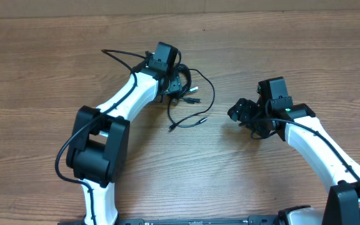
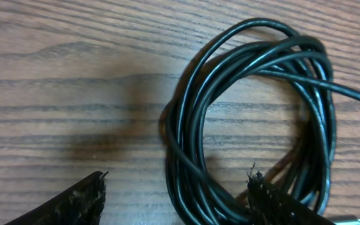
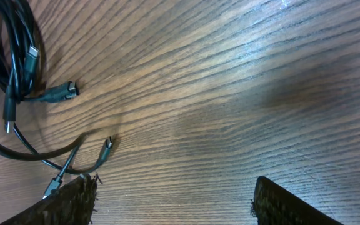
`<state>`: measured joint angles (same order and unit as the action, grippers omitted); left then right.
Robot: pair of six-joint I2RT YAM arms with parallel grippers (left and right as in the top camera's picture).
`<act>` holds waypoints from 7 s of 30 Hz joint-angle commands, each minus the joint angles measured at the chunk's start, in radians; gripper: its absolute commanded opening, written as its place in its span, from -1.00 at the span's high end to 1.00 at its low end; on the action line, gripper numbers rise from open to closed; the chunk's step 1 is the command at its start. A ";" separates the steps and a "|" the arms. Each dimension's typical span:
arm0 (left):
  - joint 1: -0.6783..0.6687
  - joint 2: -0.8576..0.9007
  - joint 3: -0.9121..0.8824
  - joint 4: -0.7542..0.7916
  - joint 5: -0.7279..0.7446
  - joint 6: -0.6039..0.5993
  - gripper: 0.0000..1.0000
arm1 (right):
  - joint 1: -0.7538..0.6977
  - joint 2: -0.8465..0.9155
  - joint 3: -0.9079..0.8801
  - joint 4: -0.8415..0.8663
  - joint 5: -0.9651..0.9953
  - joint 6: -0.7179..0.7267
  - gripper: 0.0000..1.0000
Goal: Untangle cables
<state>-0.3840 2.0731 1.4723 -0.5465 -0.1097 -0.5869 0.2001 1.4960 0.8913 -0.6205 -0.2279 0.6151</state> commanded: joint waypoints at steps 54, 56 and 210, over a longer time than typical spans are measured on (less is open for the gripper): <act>0.004 -0.401 0.024 -0.228 0.644 0.550 0.92 | 0.133 -0.071 0.021 0.546 -0.384 -0.009 0.59; 0.004 -0.401 0.024 -0.228 0.646 0.558 0.92 | 0.133 -0.071 0.021 0.586 -0.469 -0.010 0.78; 0.159 -0.393 0.022 -0.340 0.702 0.250 -0.10 | 0.237 -0.120 0.014 0.351 -0.100 -0.327 0.93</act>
<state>-0.1612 1.7039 1.4765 -0.8623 0.8089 -0.3725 0.4335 1.4014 0.8902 -0.2844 -0.2817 0.2665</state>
